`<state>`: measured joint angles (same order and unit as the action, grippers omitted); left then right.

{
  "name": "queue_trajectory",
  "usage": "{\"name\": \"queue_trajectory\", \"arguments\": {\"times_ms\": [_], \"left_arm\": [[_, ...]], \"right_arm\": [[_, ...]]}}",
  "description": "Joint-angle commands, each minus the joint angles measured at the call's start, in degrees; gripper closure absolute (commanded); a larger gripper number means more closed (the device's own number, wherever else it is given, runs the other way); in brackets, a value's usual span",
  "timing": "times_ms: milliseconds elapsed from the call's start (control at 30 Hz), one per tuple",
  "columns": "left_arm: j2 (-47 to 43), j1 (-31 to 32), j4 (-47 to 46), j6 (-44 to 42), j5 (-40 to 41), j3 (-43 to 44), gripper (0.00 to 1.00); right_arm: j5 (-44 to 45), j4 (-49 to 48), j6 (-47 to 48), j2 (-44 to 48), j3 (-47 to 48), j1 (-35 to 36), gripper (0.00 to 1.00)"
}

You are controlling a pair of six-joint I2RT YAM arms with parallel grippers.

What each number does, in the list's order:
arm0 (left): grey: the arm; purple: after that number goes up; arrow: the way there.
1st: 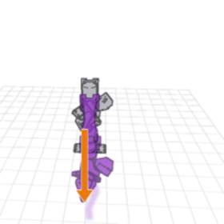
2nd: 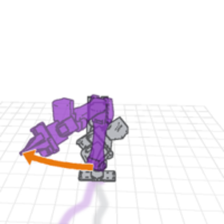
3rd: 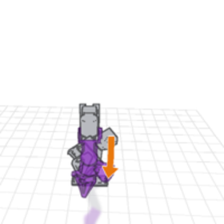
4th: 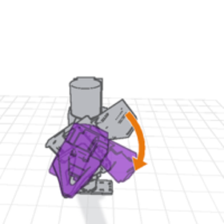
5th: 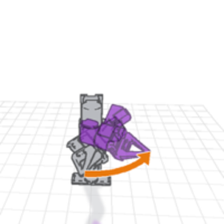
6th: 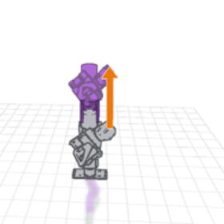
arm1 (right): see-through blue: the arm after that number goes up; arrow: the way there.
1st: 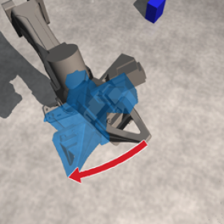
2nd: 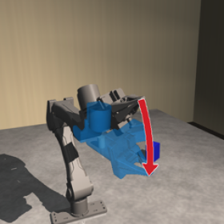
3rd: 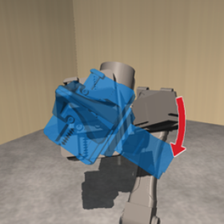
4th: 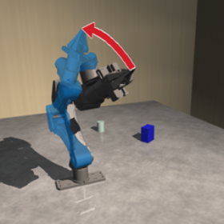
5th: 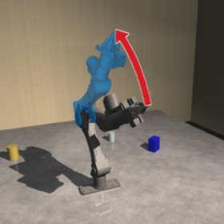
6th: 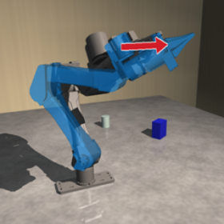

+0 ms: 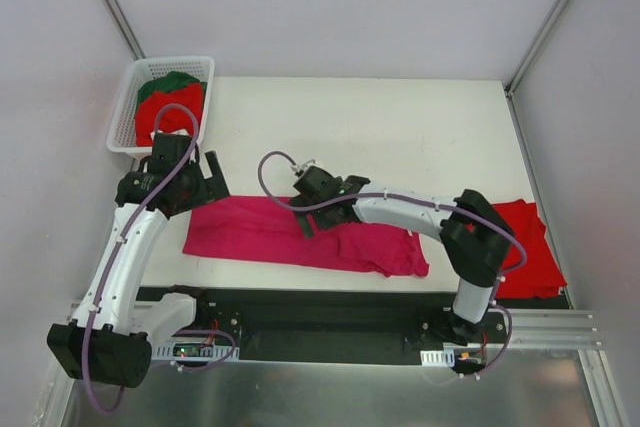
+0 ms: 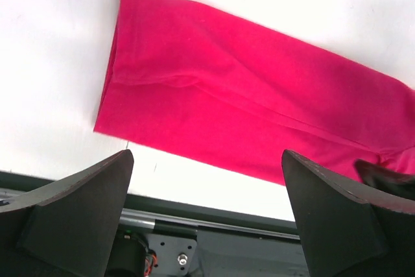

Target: Fold and stack the t-shirts

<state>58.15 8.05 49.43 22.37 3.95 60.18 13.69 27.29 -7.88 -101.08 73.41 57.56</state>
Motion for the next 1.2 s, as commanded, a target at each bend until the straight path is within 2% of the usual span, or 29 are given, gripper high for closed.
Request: {"name": "queue_trajectory", "arguments": {"times_ms": [0,133,300,533,767,1167], "left_arm": [[-1.37,-2.25,8.31,6.27,-0.07,2.66,0.01],[-3.74,-2.69,7.97,9.88,-3.77,1.43,0.01],[-4.80,-2.69,8.14,8.66,-3.86,1.60,0.00],[-5.68,-2.69,8.84,7.78,-5.44,1.69,0.01],[-5.77,-2.69,9.81,6.99,-5.79,3.18,0.01],[-6.21,-2.69,10.86,5.58,-5.18,4.33,0.01]], "right_arm": [[-3.66,0.40,0.67,-4.11,3.67,1.24,0.04],[-4.90,2.15,1.02,-6.75,5.43,2.12,0.04],[-5.78,6.19,-1.34,-7.64,6.49,3.61,0.04],[-8.07,6.46,-2.32,-13.26,6.83,3.79,0.04],[-8.68,12.25,4.71,-20.55,14.47,3.44,0.04],[-8.42,22.45,18.77,-22.41,15.63,-4.46,0.04]]}}
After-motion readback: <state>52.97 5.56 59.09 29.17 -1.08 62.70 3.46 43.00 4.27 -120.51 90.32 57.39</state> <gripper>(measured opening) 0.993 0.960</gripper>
